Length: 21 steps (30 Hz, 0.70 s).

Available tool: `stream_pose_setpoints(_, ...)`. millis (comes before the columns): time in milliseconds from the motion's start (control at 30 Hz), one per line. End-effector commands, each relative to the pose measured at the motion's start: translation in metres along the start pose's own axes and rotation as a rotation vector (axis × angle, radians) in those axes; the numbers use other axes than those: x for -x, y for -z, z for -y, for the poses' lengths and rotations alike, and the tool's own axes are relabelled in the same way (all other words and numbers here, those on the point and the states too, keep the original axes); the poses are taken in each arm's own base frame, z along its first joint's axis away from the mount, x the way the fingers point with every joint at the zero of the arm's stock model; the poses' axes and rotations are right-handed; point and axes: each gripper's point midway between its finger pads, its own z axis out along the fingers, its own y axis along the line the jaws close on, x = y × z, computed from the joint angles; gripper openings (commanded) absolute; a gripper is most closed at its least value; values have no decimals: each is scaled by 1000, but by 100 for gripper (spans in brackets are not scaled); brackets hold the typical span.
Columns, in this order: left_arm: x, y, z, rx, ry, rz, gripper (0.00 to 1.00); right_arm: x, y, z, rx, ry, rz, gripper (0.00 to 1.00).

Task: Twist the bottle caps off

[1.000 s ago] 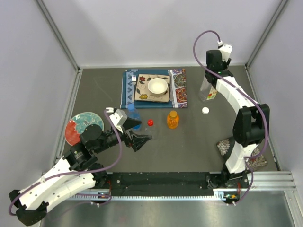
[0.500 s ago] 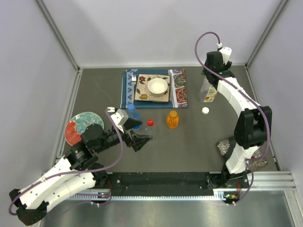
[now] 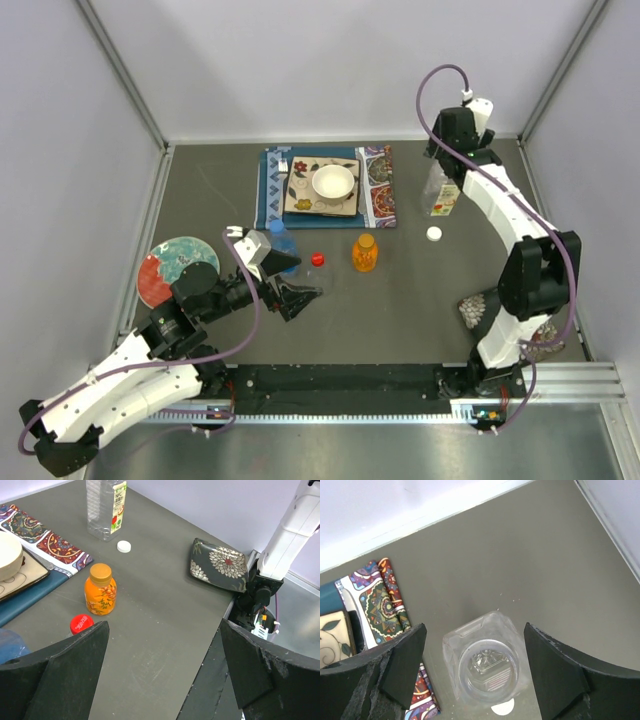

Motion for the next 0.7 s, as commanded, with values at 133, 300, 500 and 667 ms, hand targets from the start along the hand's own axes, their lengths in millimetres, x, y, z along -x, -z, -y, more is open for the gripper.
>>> stream_pose_setpoints(133,23,0,5,-14,-12,64,98,106,109,-5,144,-153,228,85)
stream_pose_setpoints(300,30,0,-3,40,-20,74,98,104,202,-49,410,-75,308,79)
stream_pose_setpoints(500,40,2,-25,180,-7,90,98,-6,248,-90,682,100,161,79)
stream_pose_setpoints(667,43,5,-32,225,-6,96,98,-90,233,-88,648,164,7,84)
